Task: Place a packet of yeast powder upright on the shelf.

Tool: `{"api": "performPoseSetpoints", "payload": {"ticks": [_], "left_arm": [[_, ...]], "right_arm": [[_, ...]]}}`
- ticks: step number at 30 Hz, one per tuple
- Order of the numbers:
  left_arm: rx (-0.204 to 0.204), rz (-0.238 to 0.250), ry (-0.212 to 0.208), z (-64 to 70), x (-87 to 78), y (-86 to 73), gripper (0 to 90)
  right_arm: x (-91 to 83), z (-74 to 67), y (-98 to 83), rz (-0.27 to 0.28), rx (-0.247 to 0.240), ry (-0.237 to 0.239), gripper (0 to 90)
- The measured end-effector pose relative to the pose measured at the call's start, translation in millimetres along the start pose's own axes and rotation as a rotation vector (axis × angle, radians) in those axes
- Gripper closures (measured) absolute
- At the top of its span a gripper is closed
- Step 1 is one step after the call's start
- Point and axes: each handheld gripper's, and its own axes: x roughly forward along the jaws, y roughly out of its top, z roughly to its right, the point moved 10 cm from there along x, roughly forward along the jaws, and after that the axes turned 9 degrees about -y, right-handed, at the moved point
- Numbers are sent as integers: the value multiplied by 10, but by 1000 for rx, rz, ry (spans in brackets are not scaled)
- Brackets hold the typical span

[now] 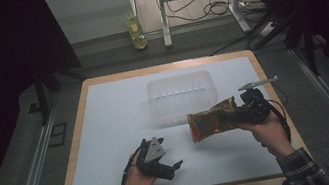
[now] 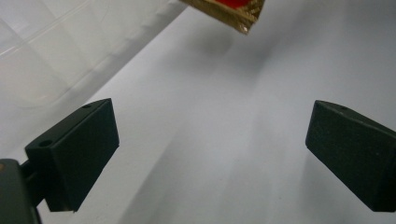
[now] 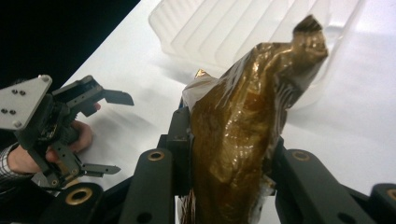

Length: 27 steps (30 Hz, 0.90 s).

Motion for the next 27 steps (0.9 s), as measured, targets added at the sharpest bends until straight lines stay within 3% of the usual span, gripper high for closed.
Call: {"api": "performPoseSetpoints", "payload": {"ticks": [8,14,27], "left_arm": [[13,-5,-8,19,15,-6,26],[56,0,-19,72,34,11,27],[56,11,-23,71,26,20,28]], "right_arm": [[-81,128,151,-1,20,-30,671],[-135,242,299,11,37,-54,671],[-140,499,684,30,71,-125,671]]}}
